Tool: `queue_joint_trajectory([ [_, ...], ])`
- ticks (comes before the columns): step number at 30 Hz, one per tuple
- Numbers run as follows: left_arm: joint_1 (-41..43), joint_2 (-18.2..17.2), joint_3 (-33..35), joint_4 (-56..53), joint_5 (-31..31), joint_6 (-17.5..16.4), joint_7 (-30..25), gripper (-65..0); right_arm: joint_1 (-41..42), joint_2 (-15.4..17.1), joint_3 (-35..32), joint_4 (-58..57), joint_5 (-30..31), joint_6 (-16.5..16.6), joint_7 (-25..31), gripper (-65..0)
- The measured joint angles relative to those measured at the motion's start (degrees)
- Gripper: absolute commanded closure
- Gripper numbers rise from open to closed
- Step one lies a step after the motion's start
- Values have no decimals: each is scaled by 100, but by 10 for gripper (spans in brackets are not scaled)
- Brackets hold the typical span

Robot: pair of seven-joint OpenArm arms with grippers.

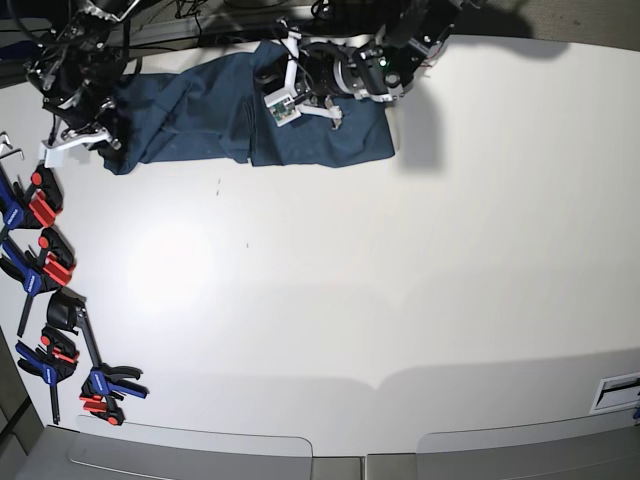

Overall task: Fold the T-shirt properly
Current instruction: 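Release the folded hem end and raise the left gripper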

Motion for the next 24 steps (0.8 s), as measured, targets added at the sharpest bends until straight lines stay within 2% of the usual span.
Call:
queue_joint_trajectory([
  [2,0,0,0,0,0,0,0,-104,0,140,0,0,0,7,-94,0],
  [6,0,0,0,0,0,0,0,-104,0,402,0,2,-2,238,-363,-261],
  [8,0,0,0,0,0,0,0,-104,0,518,0,2,66,323,-382,-337],
  [9,0,2,0,0,0,0,0,-104,0,573,0,2,90,326,-380,-356],
  [17,0,0,0,0,0,0,0,-104,-2,859,-44,2,83,326,-498,-366],
  [19,0,-2,0,0,-2,0,-48,-104,-50,979,-214,-31,90,345,-511,-366],
  [21,0,0,0,0,0,0,-68,-104,-48,1062,-424,-155,87,549,-544,-366],
  [24,0,0,0,0,0,0,-70,-104,-48,1137,-828,-446,114,638,-557,-366],
])
